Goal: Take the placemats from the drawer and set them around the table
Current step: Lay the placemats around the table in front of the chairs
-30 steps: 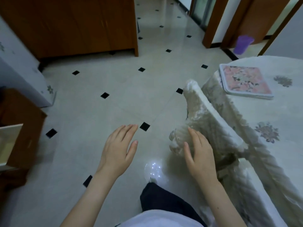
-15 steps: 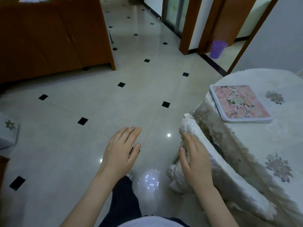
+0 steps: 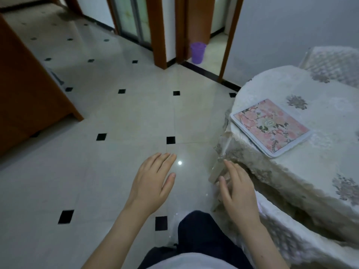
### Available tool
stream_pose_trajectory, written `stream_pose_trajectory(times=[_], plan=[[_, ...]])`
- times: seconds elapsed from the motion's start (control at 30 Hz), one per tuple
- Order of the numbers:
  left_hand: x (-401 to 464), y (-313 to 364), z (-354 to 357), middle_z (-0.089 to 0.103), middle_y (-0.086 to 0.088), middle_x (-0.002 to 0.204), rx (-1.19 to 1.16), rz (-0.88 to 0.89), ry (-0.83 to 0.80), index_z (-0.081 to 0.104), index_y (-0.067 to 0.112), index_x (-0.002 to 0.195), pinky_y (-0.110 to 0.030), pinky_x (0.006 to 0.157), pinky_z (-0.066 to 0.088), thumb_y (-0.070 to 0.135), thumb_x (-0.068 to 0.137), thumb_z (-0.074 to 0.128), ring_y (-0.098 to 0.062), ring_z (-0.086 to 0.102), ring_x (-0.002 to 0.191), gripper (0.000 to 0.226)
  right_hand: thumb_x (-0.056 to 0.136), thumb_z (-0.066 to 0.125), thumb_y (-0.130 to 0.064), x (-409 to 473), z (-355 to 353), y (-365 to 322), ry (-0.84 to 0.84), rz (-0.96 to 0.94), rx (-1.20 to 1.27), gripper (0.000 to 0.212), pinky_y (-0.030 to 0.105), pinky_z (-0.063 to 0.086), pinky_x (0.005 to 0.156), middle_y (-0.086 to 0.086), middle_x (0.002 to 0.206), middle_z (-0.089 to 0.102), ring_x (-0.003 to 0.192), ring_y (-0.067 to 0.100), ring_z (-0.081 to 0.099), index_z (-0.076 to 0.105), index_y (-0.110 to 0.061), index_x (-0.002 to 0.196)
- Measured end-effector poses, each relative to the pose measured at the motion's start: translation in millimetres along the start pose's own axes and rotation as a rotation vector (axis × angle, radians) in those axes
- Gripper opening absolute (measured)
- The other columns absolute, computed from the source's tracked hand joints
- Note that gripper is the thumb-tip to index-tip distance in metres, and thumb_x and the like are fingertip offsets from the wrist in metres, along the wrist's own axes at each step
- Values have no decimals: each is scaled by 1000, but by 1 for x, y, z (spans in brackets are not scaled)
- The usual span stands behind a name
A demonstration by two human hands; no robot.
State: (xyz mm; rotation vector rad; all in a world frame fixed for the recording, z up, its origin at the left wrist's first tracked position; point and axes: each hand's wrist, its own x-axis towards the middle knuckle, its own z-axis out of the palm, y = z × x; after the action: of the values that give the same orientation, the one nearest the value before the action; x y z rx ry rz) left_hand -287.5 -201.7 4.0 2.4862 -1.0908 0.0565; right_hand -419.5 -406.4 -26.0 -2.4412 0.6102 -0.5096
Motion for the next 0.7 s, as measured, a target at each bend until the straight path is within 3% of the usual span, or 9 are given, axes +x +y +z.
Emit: stream_pose_trajectory(times=[0.3,0.5,0.57,0.7], plan=[[148,-48,33,53,-2,138,-71,222,-142,49,13,139,-38,108,35,41,102,22,-23,47,129,53,95,33,-42,104,26,17,111,222,-41,55,46,40,106,-1,138,53,130,18,46,48,-15,140],[280,-56,56,55,-2,135,-78,364,-184,51,13,137,-34,109,32,42,102,22,-22,48,127,54,96,31,-45,201,40,48,170,323,-28,56,45,42,105,-2,140,51,129,15,46,47,-17,141],[322,-51,61,57,-2,133,-77,440,-200,52,12,135,-28,109,27,38,100,28,-19,47,125,49,96,30,-46,230,36,53,217,354,-36,55,43,41,107,-3,139,53,129,14,46,48,-17,140],[394,-38,76,56,-2,135,-96,553,-235,53,13,136,-31,107,29,37,98,32,-21,48,127,49,96,31,-44,274,24,67,289,417,-71,52,34,37,106,-4,137,54,126,12,45,48,-19,139]])
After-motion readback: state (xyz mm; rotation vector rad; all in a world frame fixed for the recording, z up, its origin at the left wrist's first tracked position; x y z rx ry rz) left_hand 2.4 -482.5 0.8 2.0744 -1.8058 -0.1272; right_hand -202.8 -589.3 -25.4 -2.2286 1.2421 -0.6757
